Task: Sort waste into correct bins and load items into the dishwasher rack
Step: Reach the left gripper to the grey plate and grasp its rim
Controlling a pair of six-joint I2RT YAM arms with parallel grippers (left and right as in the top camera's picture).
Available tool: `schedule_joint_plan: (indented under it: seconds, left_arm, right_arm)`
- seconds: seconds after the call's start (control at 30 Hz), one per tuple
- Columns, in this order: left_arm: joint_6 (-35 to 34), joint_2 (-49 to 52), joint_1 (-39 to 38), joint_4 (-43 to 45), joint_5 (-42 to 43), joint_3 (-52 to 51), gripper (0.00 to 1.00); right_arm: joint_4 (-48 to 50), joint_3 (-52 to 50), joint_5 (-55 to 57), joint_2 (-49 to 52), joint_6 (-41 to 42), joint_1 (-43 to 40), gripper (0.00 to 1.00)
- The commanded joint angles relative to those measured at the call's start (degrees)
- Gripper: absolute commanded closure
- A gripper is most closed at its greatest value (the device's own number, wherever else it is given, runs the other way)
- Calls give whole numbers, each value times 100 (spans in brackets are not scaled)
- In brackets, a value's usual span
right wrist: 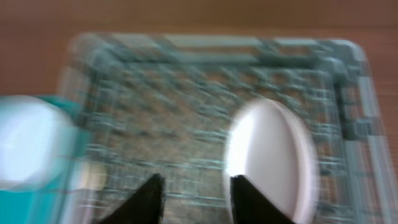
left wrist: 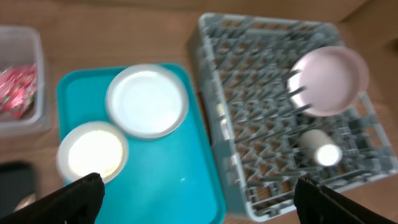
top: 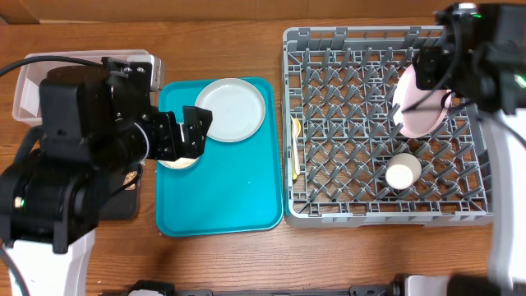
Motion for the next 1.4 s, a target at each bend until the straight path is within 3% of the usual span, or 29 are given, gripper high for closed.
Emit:
schedule_joint_plan:
  seconds: [0.0, 0.2, 0.43, 0.67, 0.87, 1.13, 1.27, 1.37]
  left_arm:
    - [66, 439, -37, -144, -688, -59, 0]
    - [90, 1526, -37, 319, -1224, -101, 10]
    - [258, 3069, -35, 1187, -1641, -98, 13]
    - [240, 4341, -24, 1716, -1786, -98, 31]
    - [245, 5042, -22, 2400, -1784, -98, 31]
    - [219, 5681, 160, 2531, -2004, -98, 37]
    - [221, 5829, 341, 2540, -1744, -98, 46]
    - [221, 5838, 389, 2549, -1613, -98, 60]
  right_arm:
    - [-164, 127, -1974, -857, 1097, 4, 48]
    - [-765, 127, -2636, -1325, 1502, 4, 46]
    - [-1687, 116, -2649, -1346, 1502, 4, 46]
    - [-1993, 116, -2636, -1346, 1373, 4, 46]
    - [-2094, 114, -2507, -1342, 1355, 4, 46]
    - [-2194, 109, -2302, -1342, 1353, 4, 46]
    - [-2199, 109, -2302, -1342, 1353, 4, 46]
    - [-2201, 111, -2302, -1342, 1353, 4, 46]
